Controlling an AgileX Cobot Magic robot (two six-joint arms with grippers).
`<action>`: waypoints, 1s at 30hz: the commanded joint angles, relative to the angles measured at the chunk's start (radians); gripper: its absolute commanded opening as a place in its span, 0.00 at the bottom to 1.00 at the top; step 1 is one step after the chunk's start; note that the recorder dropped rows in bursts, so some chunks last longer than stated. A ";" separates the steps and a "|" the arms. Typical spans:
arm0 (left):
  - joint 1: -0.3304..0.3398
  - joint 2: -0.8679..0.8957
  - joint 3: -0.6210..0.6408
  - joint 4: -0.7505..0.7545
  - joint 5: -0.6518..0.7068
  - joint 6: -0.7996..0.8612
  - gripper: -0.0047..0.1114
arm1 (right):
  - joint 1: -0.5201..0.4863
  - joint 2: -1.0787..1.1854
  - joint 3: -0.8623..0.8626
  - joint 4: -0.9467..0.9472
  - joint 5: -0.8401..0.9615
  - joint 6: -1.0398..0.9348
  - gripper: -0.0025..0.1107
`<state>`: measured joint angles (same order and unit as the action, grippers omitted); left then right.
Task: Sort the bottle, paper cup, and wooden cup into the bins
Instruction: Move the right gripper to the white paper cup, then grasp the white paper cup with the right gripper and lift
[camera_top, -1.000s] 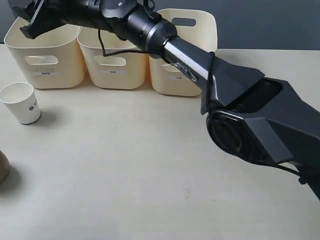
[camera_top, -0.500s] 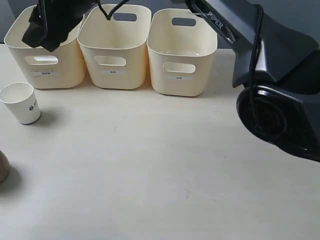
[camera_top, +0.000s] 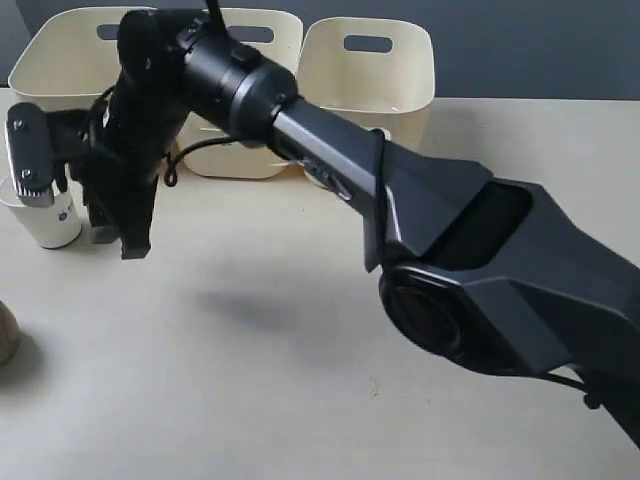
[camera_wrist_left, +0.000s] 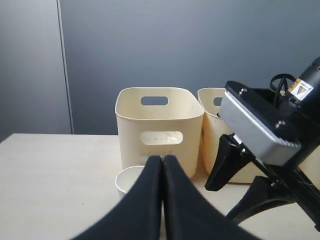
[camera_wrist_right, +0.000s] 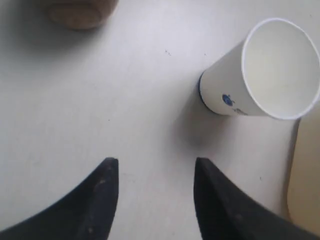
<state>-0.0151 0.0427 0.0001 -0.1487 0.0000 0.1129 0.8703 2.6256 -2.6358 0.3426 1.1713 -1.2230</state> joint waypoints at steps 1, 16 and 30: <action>-0.006 -0.007 0.000 0.163 -0.015 0.002 0.04 | 0.016 0.031 -0.001 -0.036 -0.092 -0.065 0.54; -0.006 -0.007 0.000 0.096 -0.172 -0.001 0.04 | 0.084 0.036 -0.001 -0.208 -0.255 -0.158 0.57; -0.006 -0.007 0.000 0.091 -0.236 0.025 0.04 | 0.103 0.101 -0.001 -0.264 -0.459 -0.171 0.57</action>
<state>-0.0151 0.0427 0.0001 -0.0481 -0.2180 0.1385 0.9732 2.7204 -2.6358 0.0787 0.7469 -1.3878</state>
